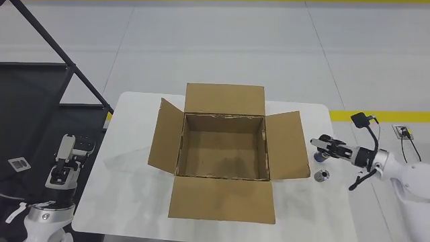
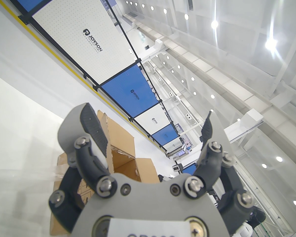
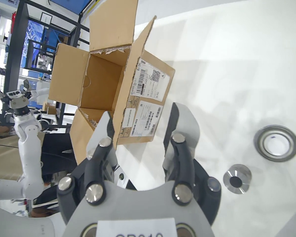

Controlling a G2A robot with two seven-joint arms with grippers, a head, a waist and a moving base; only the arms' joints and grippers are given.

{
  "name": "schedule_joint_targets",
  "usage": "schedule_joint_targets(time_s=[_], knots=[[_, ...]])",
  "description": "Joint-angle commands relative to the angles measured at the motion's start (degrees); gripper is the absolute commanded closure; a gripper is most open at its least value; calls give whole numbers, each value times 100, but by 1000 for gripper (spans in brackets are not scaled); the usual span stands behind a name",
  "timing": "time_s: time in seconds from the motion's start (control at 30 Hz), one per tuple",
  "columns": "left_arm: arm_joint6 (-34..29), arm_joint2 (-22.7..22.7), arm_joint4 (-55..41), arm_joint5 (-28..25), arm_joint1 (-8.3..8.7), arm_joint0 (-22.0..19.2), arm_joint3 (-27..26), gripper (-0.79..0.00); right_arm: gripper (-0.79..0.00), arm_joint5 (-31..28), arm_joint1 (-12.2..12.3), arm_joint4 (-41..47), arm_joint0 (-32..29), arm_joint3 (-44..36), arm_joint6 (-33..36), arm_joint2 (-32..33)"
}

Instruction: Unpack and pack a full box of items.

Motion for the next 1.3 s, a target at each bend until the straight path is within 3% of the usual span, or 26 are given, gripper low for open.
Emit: schedule_joint_targets(time_s=[0.0,0.13,0.2,0.63,0.73,0.97,1.13,1.27], knots=[[0,0,0,0,0,0,0,-785,-785,14,39,-271,-438,-373,-242,328],[0,0,0,0,0,0,0,-785,-785,-124,91,-997,-1390,-1124,-700,899],[0,0,0,0,0,0,0,-785,-785,77,89,-1223,-1842,-1423,-877,1084],[0,0,0,0,0,0,0,-785,-785,108,90,-1318,-1844,-1440,-900,1076],[0,0,0,0,0,0,0,-785,-785,459,98,-2508,-1829,-1647,-1236,816],[0,0,0,0,0,0,0,-785,-785,110,130,-4135,-1995,-1373,-1769,456],[0,0,0,0,0,0,0,-785,-785,68,114,-4747,-1925,-1056,-2115,53],[0,0,0,0,0,0,0,-785,-785,103,79,-4754,-1640,-676,-2128,-298]])
